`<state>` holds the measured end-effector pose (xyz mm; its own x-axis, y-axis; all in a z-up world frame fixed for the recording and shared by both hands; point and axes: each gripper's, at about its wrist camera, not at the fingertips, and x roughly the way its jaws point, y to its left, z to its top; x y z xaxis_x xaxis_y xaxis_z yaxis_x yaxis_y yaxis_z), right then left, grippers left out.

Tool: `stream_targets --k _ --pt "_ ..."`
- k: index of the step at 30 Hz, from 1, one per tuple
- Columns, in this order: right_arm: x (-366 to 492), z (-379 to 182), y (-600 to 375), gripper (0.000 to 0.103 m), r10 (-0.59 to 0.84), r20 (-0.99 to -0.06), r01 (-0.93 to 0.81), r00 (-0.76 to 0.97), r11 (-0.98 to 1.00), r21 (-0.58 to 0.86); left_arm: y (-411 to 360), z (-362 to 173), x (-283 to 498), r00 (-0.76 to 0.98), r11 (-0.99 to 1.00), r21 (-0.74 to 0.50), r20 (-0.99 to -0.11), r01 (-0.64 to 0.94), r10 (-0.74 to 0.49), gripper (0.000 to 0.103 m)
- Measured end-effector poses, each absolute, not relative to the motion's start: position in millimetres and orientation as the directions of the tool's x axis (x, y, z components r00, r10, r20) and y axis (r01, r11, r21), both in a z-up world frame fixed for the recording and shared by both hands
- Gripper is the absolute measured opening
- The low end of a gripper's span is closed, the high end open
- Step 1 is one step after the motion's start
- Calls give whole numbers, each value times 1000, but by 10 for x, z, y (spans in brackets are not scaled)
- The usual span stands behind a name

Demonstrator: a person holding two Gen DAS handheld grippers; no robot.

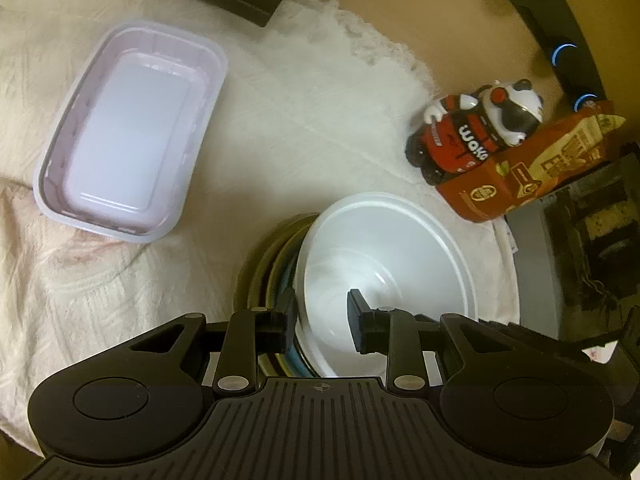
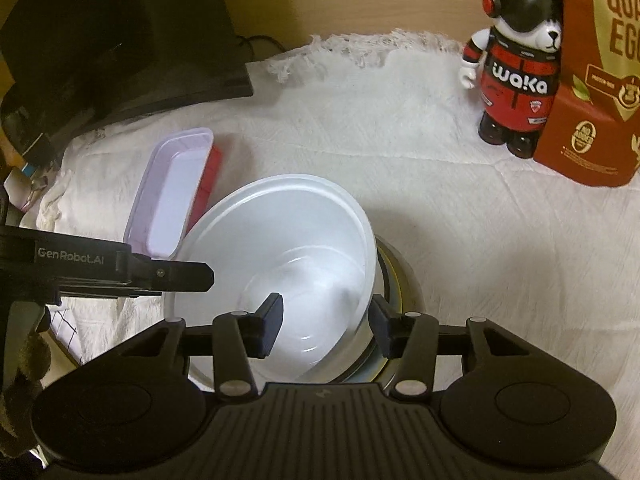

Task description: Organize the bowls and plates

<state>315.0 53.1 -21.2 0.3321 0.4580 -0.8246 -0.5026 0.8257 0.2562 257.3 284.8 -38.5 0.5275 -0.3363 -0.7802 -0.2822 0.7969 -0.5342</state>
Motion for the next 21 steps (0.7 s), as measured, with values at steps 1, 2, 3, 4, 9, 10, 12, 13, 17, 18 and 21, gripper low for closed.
stream_targets --k 1,2,3,4,9,10,12,13,17,18,21 --pt "3140 -192 522 48 458 -822 -504 339 826 252 2857 -372 2559 530 794 -542 -775 -276 -345 30" --pt "3131 -163 508 48 454 -818 -509 353 827 239 2875 -358 2539 532 791 -548 -770 -272 -351 30" --pt "3117 -131 493 48 450 -814 -514 368 828 225 2901 -337 2510 535 791 -552 -766 -264 -356 30" --pt "3110 -91 477 48 446 -807 -520 386 828 209 2926 -319 2483 538 792 -553 -763 -259 -358 30" --pt "3134 145 426 48 456 -775 -536 437 824 183 3176 -221 2294 577 774 -577 -736 -261 -354 30" --pt "3142 200 446 48 463 -767 -540 444 821 183 3257 -186 2248 595 770 -580 -727 -267 -342 30" --pt "3161 317 532 48 485 -750 -556 450 809 190 3438 -112 2173 628 769 -571 -718 -288 -298 30" --pt "3174 370 603 48 498 -741 -566 450 801 195 3532 -80 2149 642 772 -557 -719 -306 -265 30" --pt "3234 423 1057 49 529 -743 -580 410 780 236 3867 -22 2108 662 811 -421 -747 -406 -56 30" --pt "3255 387 1207 49 534 -754 -576 382 776 258 3938 -34 2128 654 820 -372 -757 -436 4 30" --pt "3224 223 1620 49 537 -784 -571 312 765 297 4141 -176 2253 629 831 -290 -772 -475 91 30"
